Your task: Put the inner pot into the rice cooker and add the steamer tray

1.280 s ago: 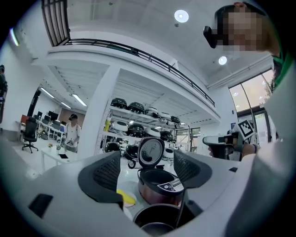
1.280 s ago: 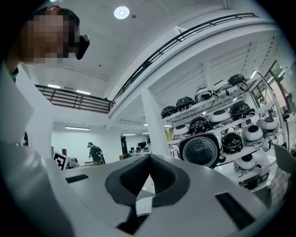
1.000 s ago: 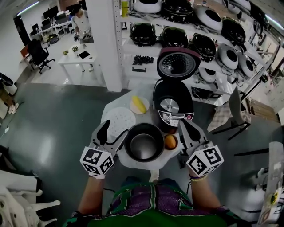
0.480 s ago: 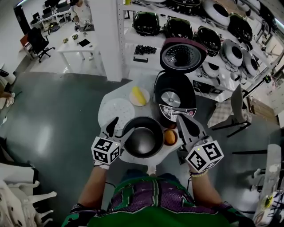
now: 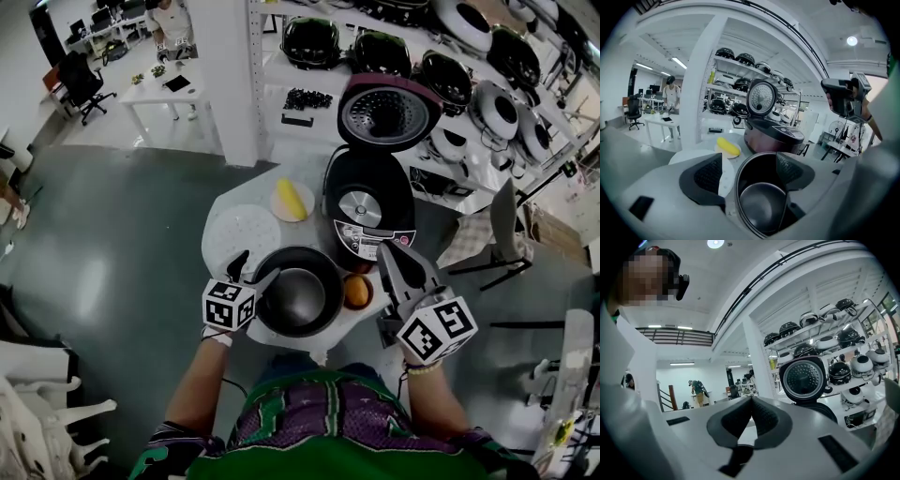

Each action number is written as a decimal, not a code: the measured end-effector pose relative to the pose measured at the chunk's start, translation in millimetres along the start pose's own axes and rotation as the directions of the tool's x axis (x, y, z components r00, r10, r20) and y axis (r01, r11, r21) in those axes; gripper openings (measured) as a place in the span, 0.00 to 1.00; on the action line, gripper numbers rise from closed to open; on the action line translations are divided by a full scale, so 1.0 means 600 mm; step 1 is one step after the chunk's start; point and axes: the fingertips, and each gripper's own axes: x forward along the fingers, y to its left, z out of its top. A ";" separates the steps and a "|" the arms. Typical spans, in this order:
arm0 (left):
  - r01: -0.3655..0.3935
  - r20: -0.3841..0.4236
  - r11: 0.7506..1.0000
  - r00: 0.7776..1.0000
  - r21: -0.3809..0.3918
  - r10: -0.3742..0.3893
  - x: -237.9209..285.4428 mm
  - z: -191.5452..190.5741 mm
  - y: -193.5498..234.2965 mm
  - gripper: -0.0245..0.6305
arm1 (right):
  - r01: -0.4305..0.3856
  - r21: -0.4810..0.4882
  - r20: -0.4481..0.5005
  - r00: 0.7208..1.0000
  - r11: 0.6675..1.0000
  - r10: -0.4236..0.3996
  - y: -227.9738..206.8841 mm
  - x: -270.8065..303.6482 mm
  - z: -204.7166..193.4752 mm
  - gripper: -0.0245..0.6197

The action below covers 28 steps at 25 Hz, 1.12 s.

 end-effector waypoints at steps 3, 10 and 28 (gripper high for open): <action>-0.014 -0.021 1.000 1.000 0.002 0.014 0.020 -0.010 0.010 0.59 | 0.001 0.005 -0.007 1.000 1.000 -0.001 -0.014 0.004 -0.006 0.05; -0.035 -0.100 0.999 0.994 0.009 0.036 0.050 -0.056 0.027 0.59 | -0.004 0.007 -0.016 1.000 1.000 0.004 -0.029 0.012 -0.009 0.05; -0.069 -0.221 0.998 0.973 0.000 0.067 0.076 -0.118 0.066 0.59 | 0.000 0.013 -0.041 0.999 1.000 0.001 -0.048 0.016 -0.018 0.05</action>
